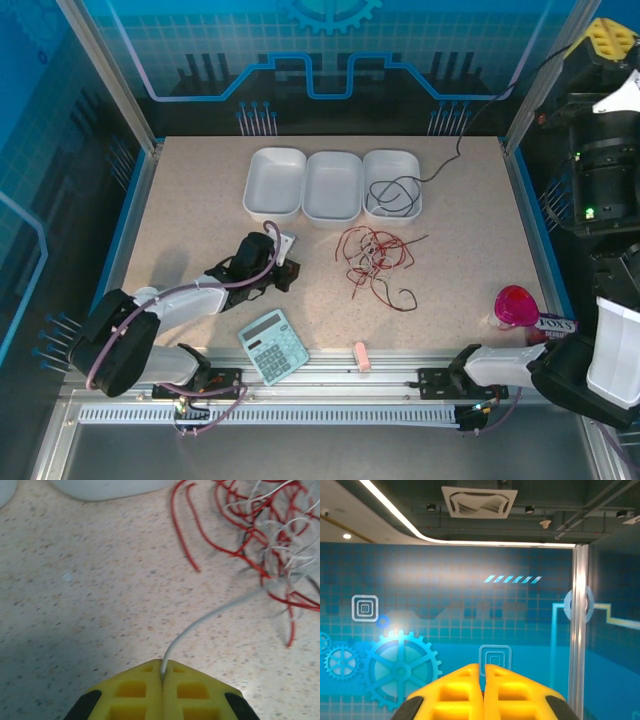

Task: Untangle the cables

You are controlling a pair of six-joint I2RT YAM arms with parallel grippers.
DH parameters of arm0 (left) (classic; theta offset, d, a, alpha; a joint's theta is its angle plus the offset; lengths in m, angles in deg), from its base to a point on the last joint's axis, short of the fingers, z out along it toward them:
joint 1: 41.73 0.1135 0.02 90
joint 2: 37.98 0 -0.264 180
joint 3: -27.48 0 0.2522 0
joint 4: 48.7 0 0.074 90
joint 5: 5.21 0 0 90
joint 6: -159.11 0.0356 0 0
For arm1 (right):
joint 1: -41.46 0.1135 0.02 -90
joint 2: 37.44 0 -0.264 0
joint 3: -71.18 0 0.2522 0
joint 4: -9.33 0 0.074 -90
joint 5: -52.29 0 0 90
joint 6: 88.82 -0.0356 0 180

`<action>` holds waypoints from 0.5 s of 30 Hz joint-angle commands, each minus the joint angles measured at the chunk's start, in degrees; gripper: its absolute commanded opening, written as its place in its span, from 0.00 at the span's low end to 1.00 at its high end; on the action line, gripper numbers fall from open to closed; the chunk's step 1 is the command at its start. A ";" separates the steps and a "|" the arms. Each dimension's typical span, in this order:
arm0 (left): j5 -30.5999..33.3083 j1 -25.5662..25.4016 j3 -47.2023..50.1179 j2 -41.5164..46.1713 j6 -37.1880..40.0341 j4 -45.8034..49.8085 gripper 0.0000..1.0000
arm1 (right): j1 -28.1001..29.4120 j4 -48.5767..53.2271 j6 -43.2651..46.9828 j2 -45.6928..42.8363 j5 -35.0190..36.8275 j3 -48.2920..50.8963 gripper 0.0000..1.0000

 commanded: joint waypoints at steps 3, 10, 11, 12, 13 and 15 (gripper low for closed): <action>3.61 2.96 -0.08 -1.31 -4.83 1.39 0.00 | 1.00 -6.56 3.88 -2.11 3.42 2.41 0.00; 7.11 3.75 -1.52 0.32 -5.21 4.61 0.00 | 1.05 -7.48 7.79 -0.59 7.58 3.95 0.00; 7.18 4.50 -1.35 0.21 -5.60 5.03 0.00 | 1.03 -7.78 9.79 0.65 8.40 1.62 0.00; 7.16 5.40 -1.17 0.12 -6.20 5.20 0.00 | 1.07 -8.34 11.77 1.51 9.03 -0.38 0.00; 6.83 6.30 -0.71 0.17 -6.91 4.92 0.00 | 1.06 -9.17 13.88 2.40 9.53 -2.53 0.00; 6.15 7.17 0.00 0.59 -7.65 3.89 0.00 | 1.25 -10.10 16.72 3.17 9.83 -5.77 0.00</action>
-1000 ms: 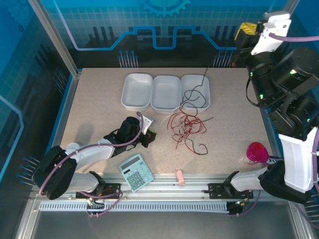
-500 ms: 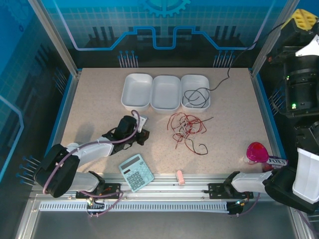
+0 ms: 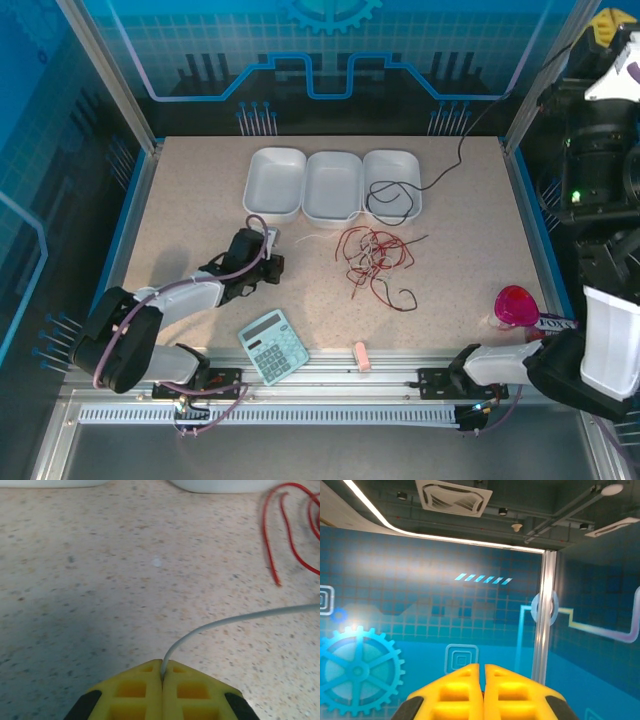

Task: Untangle the cables

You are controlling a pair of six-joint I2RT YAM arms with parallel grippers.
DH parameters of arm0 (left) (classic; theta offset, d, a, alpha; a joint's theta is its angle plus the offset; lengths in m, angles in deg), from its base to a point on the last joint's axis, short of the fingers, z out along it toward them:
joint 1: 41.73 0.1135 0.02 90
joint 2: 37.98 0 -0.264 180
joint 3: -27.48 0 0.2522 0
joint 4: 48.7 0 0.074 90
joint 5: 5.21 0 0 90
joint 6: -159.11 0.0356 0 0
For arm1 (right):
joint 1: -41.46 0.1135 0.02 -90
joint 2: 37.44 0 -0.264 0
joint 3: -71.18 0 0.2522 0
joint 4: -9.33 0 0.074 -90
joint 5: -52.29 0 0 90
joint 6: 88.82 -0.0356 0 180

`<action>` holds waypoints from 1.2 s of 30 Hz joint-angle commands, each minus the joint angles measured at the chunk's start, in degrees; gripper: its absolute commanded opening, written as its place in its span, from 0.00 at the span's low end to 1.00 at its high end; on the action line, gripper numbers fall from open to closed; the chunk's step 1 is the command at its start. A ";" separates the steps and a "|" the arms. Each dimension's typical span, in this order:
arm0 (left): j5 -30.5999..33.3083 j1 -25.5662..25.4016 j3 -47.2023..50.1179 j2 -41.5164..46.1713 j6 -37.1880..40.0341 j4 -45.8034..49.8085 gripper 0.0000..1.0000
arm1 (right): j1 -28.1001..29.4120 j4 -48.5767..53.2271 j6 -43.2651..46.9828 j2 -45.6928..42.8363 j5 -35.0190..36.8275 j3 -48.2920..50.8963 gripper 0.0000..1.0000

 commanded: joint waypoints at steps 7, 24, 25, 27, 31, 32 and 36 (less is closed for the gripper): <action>1.22 1.67 -0.74 0.32 -1.95 0.55 0.00 | 1.49 -13.26 11.08 -6.68 3.36 1.55 0.00; 1.48 1.86 -1.19 0.37 -0.40 1.67 0.00 | 1.78 -16.26 8.04 -13.73 0.68 6.21 0.00; 1.04 1.87 -1.10 0.56 -0.11 1.48 0.00 | 1.78 -14.92 6.79 -13.66 0.44 6.58 0.00; -0.09 1.84 -1.09 1.29 0.29 1.23 0.00 | 1.78 -11.84 3.95 -13.31 0.45 7.83 0.00; -4.90 1.69 -1.04 4.67 1.05 -0.21 0.00 | 1.92 -3.49 -1.82 -10.38 1.97 10.11 0.00; -5.94 1.64 -1.05 5.81 1.31 -0.42 0.00 | 1.94 -1.37 -3.10 -9.12 2.29 10.24 0.00; -7.67 1.16 -0.59 11.49 2.17 -0.39 0.00 | 1.95 7.45 -10.61 -3.52 0.50 10.11 0.00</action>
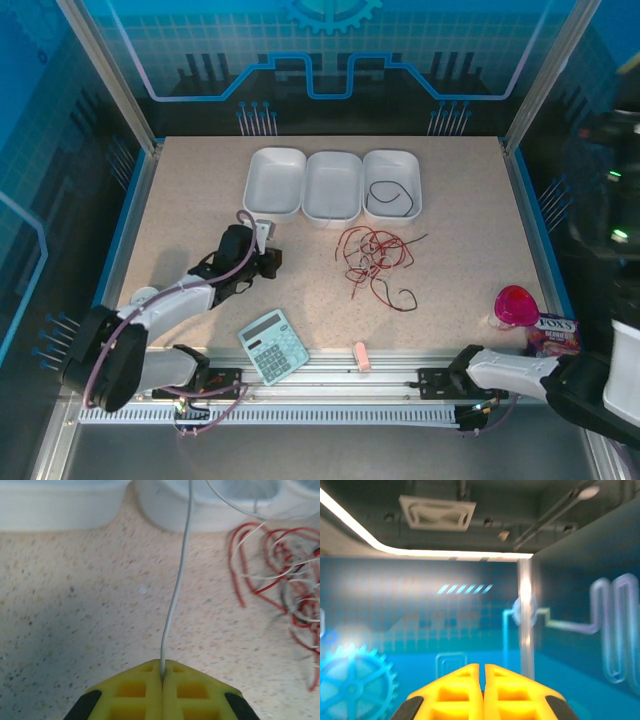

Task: Untangle the cables

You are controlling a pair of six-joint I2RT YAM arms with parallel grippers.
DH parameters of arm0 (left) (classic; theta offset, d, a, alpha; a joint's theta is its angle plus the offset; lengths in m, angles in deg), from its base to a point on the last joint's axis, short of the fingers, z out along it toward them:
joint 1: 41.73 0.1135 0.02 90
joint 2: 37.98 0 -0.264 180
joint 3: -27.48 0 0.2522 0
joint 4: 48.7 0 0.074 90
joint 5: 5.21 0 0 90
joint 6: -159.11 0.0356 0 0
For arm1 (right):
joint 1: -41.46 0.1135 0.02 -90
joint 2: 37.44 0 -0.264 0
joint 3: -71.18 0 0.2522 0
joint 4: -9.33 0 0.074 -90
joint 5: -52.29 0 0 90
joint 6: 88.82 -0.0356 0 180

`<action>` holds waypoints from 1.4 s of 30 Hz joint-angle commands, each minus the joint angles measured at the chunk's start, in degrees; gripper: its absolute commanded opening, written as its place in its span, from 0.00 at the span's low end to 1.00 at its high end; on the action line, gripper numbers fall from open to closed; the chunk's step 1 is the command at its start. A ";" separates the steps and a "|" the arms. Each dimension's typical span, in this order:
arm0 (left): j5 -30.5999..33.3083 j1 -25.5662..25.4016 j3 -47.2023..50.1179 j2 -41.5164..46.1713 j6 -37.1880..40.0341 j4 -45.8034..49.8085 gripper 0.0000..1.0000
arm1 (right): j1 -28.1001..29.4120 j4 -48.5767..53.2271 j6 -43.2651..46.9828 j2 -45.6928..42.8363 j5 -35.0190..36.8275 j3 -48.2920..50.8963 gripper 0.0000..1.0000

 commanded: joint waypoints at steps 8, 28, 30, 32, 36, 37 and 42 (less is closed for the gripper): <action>-3.78 -1.94 -0.54 12.47 2.18 2.38 0.00 | 0.36 13.03 -15.88 15.69 -7.36 0.61 0.00; -12.65 -11.49 -1.52 15.12 9.52 4.18 0.00 | -11.03 17.91 -22.81 35.22 -16.33 -11.37 0.00; -11.84 -11.62 -1.92 13.58 9.24 3.99 0.00 | -12.13 17.86 -23.44 35.43 -17.01 -11.24 0.00; -10.79 -11.71 -2.28 12.14 8.92 3.70 0.00 | -13.03 17.84 -24.17 35.51 -17.52 -10.96 0.00; -9.16 -11.84 -2.85 9.49 8.49 3.45 0.00 | -14.56 17.14 -24.81 35.93 -18.15 -10.07 0.00; -8.78 -11.91 -3.02 8.87 8.30 3.46 0.00 | -14.96 16.90 -24.86 36.19 -18.29 -9.88 0.00; -7.89 -12.02 -3.30 6.95 7.64 3.44 0.00 | -16.23 17.22 -25.04 38.30 -18.06 -9.47 0.00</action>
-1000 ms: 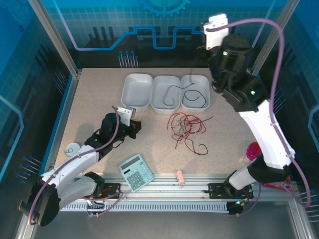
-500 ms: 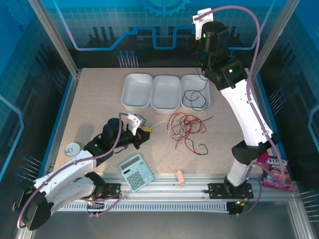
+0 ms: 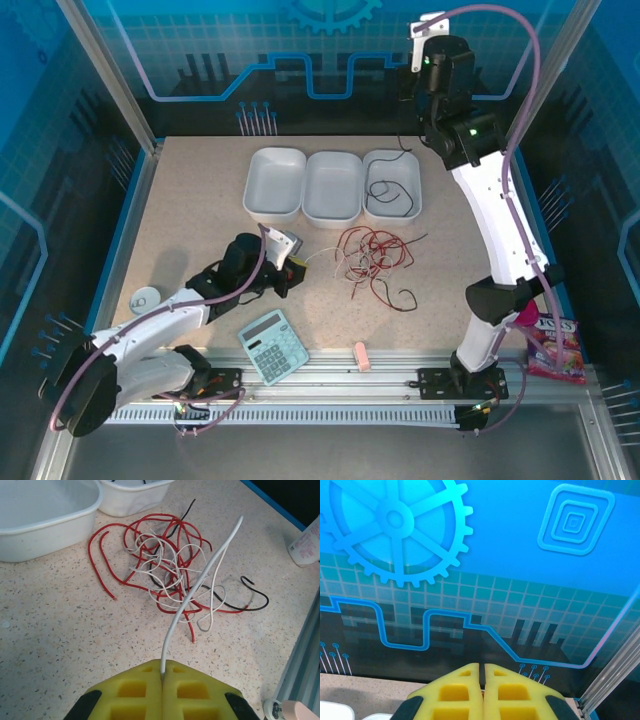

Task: Untangle the cables

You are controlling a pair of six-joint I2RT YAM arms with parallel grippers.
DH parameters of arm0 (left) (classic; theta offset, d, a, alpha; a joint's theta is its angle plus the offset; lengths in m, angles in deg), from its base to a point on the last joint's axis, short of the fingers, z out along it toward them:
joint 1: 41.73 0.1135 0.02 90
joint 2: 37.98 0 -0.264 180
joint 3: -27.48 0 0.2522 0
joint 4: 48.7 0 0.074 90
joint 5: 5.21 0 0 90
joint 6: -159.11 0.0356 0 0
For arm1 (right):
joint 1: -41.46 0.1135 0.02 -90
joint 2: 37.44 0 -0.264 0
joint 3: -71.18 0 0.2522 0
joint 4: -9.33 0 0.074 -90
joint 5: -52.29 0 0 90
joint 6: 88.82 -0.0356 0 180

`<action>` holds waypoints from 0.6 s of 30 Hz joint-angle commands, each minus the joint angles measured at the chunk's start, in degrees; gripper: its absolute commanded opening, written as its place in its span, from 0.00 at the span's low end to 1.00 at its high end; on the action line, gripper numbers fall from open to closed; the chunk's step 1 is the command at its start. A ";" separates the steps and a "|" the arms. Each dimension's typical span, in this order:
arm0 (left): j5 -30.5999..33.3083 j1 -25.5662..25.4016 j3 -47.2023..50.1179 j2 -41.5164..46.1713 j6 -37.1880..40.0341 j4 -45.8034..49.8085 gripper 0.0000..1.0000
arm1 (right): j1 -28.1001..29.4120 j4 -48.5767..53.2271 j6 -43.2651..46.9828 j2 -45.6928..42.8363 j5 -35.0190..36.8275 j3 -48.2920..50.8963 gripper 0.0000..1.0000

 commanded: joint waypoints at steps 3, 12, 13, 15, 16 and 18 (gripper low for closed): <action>1.24 -0.47 -1.85 -1.06 -0.18 0.11 0.00 | -1.75 -0.24 -1.74 3.02 -0.20 0.72 0.00; 1.50 -0.50 -1.58 -0.61 -0.02 0.46 0.00 | -3.77 1.99 -3.70 6.82 -0.50 -0.47 0.00; 1.50 -0.56 -1.63 -0.51 -0.10 0.46 0.00 | -3.97 2.28 -3.74 7.13 -0.24 -0.70 0.00; 1.38 -0.50 -1.51 -0.46 -0.14 0.48 0.00 | -4.46 2.95 -3.82 7.74 0.29 -1.33 0.00; 1.37 -0.52 -1.52 -0.47 -0.24 0.54 0.00 | -4.81 3.27 -4.04 7.91 0.44 -1.53 0.00; 1.42 -0.52 -1.42 -0.42 -0.23 0.58 0.00 | -5.45 3.62 -4.31 8.29 0.39 -1.41 0.00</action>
